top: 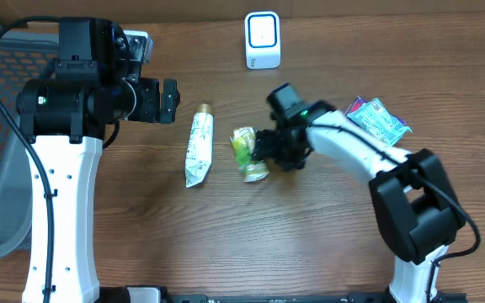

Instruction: Scan the item barcode

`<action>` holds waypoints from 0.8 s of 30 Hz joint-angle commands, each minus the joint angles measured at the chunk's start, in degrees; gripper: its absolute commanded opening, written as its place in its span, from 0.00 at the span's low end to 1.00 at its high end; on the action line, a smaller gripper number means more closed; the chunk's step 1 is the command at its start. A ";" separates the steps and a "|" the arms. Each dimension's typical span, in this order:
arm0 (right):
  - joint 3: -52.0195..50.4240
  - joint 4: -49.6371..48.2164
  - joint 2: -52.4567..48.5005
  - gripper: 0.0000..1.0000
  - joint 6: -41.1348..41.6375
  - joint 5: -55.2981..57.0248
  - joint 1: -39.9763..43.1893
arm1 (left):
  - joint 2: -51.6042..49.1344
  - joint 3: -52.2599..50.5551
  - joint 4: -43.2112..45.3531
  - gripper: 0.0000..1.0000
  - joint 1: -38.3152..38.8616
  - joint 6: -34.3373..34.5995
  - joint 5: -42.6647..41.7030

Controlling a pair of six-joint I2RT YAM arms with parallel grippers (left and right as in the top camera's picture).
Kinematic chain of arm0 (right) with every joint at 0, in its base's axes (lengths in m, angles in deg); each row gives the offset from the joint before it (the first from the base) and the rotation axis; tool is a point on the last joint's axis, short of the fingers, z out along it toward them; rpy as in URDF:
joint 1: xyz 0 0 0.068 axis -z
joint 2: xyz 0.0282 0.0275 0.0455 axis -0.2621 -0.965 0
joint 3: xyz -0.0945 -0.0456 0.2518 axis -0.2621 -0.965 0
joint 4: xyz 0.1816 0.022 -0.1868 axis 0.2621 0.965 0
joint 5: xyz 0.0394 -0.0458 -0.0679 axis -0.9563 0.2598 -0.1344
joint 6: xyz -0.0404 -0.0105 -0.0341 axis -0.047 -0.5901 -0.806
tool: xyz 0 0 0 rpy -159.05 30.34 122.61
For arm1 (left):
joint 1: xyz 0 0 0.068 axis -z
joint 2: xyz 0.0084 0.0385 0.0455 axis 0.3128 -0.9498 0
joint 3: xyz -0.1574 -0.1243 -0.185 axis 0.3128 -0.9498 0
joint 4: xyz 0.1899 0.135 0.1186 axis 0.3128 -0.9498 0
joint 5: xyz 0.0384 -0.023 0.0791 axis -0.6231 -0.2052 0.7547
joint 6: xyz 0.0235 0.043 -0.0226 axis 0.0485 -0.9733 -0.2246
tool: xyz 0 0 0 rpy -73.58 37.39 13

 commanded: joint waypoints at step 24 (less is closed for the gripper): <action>11.65 6.21 -0.68 0.84 -48.61 15.80 -2.75 | -0.17 0.48 0.09 0.99 -0.09 0.37 -0.61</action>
